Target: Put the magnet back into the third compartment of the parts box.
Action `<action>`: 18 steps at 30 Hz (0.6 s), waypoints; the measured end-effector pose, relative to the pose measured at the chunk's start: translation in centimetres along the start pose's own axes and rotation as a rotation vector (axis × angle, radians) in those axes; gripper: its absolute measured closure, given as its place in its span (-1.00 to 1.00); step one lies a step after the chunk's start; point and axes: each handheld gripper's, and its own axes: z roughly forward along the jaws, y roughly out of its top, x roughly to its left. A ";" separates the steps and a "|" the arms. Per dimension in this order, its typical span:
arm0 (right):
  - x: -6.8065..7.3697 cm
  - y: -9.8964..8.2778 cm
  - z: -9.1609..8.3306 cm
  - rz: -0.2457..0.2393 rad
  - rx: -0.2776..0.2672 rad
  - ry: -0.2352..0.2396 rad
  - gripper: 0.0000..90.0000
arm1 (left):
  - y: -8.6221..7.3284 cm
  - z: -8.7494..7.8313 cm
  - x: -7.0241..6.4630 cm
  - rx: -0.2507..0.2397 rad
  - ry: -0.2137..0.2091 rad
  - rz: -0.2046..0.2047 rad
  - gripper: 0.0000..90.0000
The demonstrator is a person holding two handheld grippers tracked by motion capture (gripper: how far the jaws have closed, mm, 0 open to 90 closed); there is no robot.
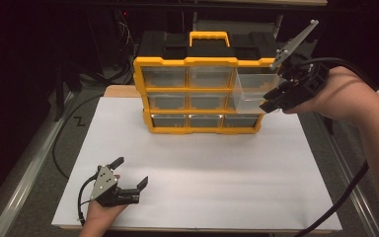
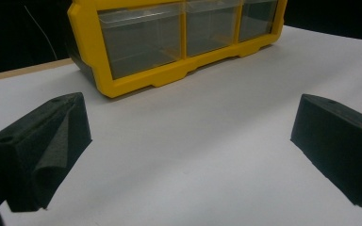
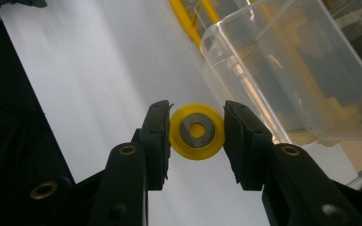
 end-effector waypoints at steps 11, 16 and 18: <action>-1.1 0.9 -0.4 0.006 -0.003 -0.009 0.45 | 0.0 0.0 0.1 -0.002 -0.001 0.001 -1.00; -1.7 1.3 -0.3 0.010 0.004 -0.014 0.45 | 0.0 0.0 0.1 -0.002 0.000 0.000 -1.00; -1.9 1.4 -0.3 0.012 0.006 -0.016 0.45 | 0.0 0.0 0.1 -0.002 0.000 0.000 -1.00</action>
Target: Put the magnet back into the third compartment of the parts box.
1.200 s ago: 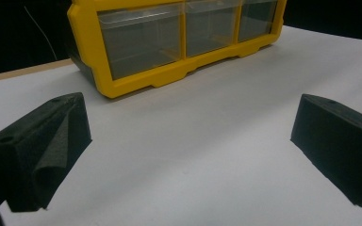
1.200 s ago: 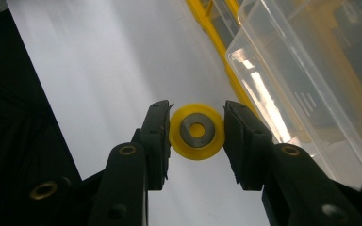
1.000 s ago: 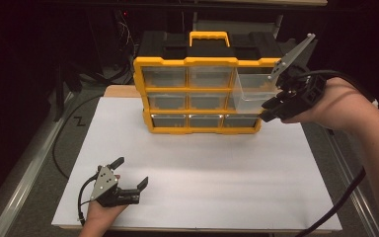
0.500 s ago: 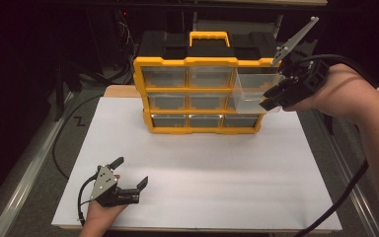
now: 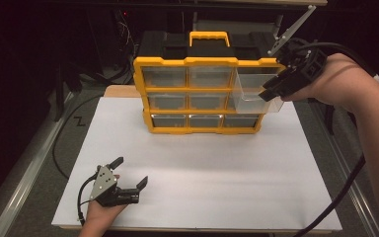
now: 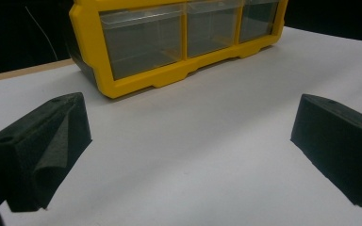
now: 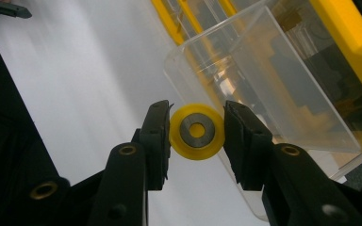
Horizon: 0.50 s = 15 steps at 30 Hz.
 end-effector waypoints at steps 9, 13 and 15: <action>-0.9 0.7 0.3 0.006 0.005 -0.001 0.45 | 0.0 0.0 0.0 0.001 -0.001 0.000 -1.00; -1.3 1.0 0.4 0.013 0.010 -0.005 0.45 | 0.0 0.0 0.0 0.002 -0.002 0.002 -1.00; -1.5 1.0 0.4 0.016 0.004 -0.001 0.45 | 0.0 0.0 0.1 0.004 -0.002 0.002 -1.00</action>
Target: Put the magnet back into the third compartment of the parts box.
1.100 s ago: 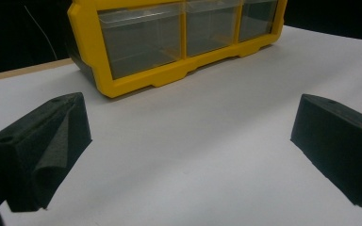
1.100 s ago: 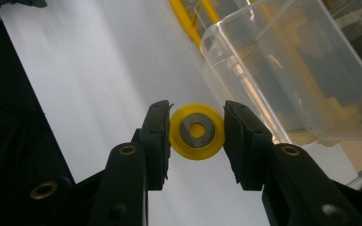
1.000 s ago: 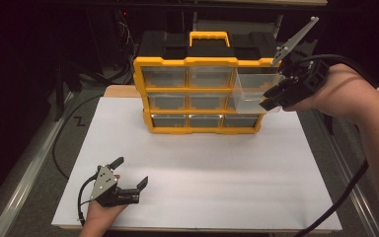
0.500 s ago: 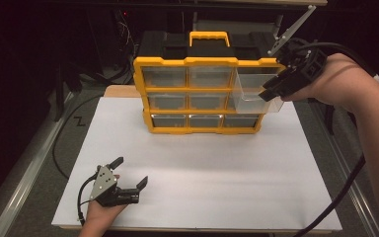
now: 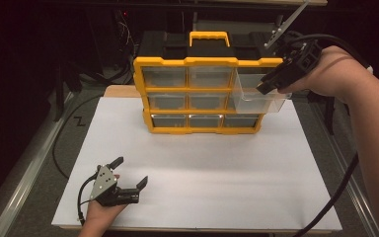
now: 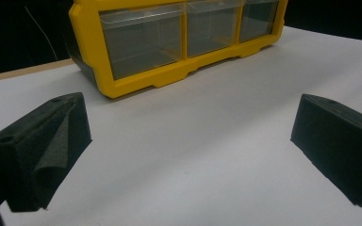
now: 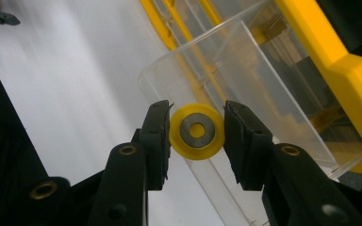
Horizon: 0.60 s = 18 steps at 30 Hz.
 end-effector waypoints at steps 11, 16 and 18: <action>-0.8 0.6 0.5 0.000 0.004 -0.004 0.45 | 0.0 0.1 0.0 0.002 -0.002 0.004 -1.00; -1.1 0.9 0.6 0.008 -0.001 -0.008 0.45 | 0.0 0.1 -0.1 0.002 -0.001 0.004 -1.00; -1.3 1.0 0.7 0.008 -0.001 -0.016 0.45 | 0.0 0.1 -0.1 0.000 -0.001 0.003 -1.00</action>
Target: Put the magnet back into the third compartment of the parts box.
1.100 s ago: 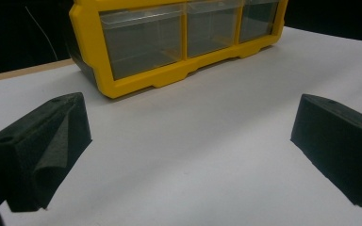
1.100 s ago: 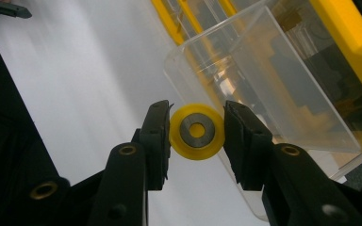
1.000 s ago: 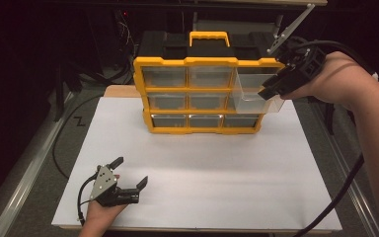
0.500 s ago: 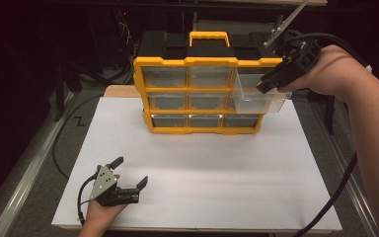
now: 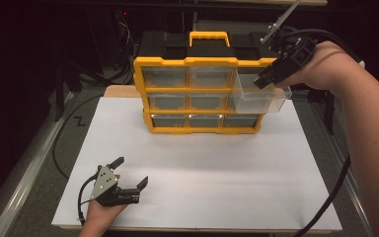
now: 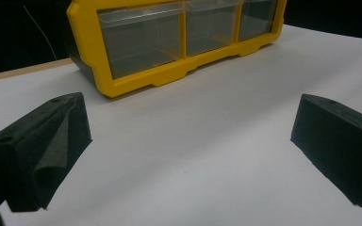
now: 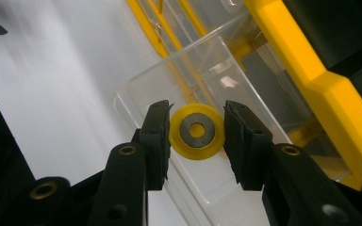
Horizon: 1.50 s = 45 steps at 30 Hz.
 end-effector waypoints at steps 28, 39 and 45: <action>-1.2 -0.3 1.7 0.042 0.045 -0.014 0.44 | 0.0 -0.1 0.0 0.000 -0.002 0.004 -1.00; -1.3 -0.1 0.7 0.075 0.002 -0.020 -0.06 | 0.0 0.0 0.0 0.001 -0.002 0.005 -1.00; -0.7 -0.3 0.5 0.075 0.012 -0.014 -0.18 | 0.0 -0.1 -0.1 0.005 -0.005 0.006 -1.00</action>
